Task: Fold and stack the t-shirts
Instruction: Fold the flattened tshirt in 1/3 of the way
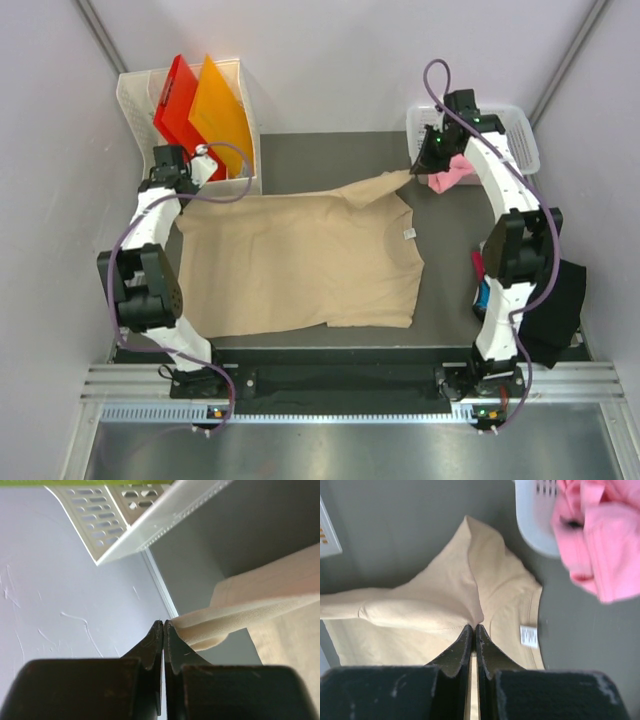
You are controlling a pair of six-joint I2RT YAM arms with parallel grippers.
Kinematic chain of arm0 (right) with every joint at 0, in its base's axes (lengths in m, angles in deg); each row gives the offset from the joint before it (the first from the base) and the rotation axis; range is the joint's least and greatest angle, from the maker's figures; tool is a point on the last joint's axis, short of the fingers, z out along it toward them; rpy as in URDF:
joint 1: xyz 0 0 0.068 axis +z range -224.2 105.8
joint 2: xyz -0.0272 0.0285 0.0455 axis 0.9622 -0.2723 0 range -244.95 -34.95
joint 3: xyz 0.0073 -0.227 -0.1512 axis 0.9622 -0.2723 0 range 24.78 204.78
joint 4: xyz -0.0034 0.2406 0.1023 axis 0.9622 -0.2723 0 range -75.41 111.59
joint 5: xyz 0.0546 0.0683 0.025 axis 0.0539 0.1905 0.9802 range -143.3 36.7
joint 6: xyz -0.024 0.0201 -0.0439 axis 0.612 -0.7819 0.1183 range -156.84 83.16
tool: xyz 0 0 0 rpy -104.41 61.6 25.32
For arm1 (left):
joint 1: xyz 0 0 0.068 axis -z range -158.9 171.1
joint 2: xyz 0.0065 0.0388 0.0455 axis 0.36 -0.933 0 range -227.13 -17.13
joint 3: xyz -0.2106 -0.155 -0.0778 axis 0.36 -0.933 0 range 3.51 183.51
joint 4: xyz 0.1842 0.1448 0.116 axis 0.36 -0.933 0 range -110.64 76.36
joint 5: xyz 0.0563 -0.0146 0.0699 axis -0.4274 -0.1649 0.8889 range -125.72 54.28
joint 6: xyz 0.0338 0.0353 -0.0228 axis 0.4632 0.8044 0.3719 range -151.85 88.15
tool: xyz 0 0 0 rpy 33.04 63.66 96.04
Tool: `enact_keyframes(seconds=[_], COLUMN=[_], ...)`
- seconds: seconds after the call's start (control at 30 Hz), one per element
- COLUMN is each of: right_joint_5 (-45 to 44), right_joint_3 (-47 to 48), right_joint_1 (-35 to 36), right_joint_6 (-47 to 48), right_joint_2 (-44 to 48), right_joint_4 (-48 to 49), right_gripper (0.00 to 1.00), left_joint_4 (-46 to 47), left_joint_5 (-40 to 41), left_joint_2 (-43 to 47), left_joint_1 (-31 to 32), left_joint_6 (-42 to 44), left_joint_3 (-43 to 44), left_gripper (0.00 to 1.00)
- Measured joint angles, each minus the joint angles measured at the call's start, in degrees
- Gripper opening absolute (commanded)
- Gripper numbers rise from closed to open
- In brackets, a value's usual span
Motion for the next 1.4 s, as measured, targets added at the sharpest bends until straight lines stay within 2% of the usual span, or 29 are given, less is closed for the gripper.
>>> enact_keyframes(seconds=[0.17, 0.43, 0.93, 1.3, 1.4], right_joint_5=[-1.11, -2.93, -4.33, -5.77, -5.90], right_joint_3=[-7.78, -19.08, -34.88, -44.30, -48.15], right_joint_1=[1.99, 4.22, 4.66, 10.25, 13.29], right_joint_6=[0.61, 1.38, 1.90, 1.31, 0.61], right_joint_2=[7.63, 17.90, 22.71, 26.23, 26.62], right_joint_4=[-0.15, 0.15, 1.29, 2.95, 3.32], right_gripper=[0.00, 0.00, 0.00, 0.00, 0.10], left_joint_4=[0.52, 1.51, 2.10, 3.02, 3.15], left_joint_5=[0.00, 0.02, -0.83, -1.53, -1.55], left_joint_2=[4.70, 7.43, 16.02, 20.41, 20.70], left_joint_1=[-0.02, -0.17, -0.22, -0.33, -0.33], left_joint_6=[1.77, 4.20, 4.42, 2.91, 2.27], left_joint_3=[-3.93, -6.73, -20.37, -32.11, -34.16], left_gripper=[0.00, 0.00, 0.00, 0.00, 0.00])
